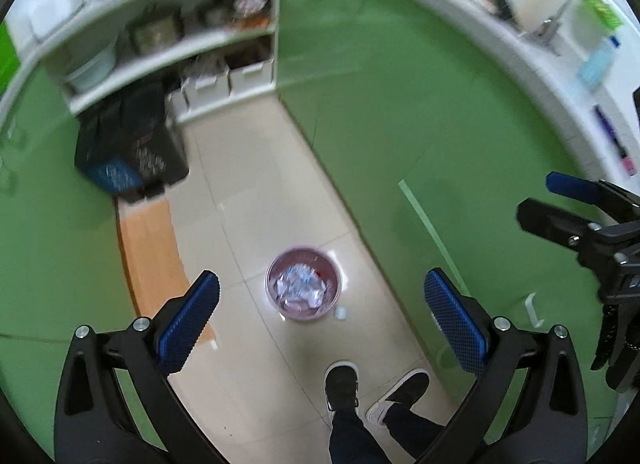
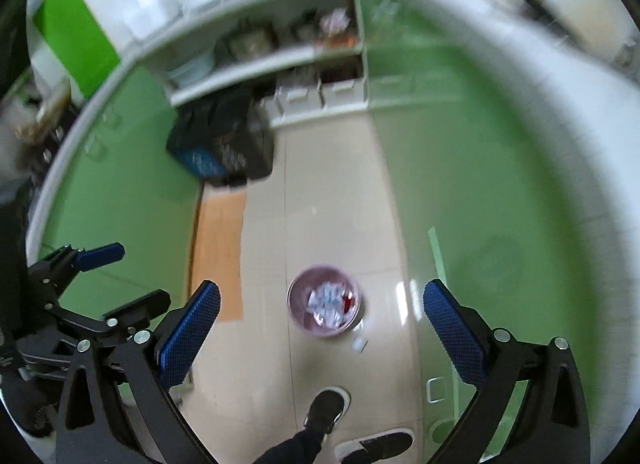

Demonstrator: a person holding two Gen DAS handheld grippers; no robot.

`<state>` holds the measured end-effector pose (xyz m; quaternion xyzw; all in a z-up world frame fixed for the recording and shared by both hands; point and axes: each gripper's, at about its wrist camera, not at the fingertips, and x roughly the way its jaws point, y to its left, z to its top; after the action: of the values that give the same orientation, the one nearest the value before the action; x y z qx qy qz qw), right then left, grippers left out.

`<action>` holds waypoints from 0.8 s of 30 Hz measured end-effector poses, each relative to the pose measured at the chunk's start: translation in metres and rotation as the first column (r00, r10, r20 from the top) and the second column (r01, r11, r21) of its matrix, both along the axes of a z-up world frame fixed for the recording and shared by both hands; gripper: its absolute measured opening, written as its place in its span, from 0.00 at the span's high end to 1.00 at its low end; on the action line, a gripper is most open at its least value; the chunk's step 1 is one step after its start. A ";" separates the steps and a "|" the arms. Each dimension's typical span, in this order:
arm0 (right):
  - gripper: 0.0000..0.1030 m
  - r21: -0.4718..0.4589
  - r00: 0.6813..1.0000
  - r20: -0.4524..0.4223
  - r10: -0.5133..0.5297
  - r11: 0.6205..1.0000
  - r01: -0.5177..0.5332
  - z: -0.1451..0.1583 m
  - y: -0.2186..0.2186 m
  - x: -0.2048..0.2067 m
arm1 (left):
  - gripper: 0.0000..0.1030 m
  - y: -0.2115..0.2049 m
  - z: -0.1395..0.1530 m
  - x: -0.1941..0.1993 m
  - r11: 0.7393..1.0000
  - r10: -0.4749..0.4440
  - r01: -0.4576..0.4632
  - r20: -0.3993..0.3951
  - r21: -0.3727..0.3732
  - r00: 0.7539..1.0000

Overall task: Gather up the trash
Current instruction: 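Move both tools back up to the counter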

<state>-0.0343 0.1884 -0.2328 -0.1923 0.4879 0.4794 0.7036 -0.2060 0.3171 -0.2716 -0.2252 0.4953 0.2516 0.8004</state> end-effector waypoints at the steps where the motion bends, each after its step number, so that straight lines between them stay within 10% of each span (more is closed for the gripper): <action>1: 0.05 0.012 1.000 0.007 -0.017 1.000 0.016 0.014 -0.007 0.005 | 0.03 -0.003 0.015 0.006 1.000 -0.011 0.011 0.011 -0.001 1.000; 11: 0.05 0.099 0.966 0.078 -0.247 0.966 0.239 0.109 -0.113 0.058 | 0.03 -0.063 0.118 0.074 0.979 -0.202 0.197 0.096 0.057 0.975; 24: 0.05 0.123 0.823 0.122 -0.555 0.831 0.542 0.141 -0.284 0.141 | 0.03 -0.165 0.163 0.220 0.869 -0.495 0.484 0.148 0.104 0.856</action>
<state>0.1064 -0.0955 -0.0923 -0.0504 0.4471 0.2605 0.8542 0.0143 0.1518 -0.1087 -0.0872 0.4580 0.0350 0.8840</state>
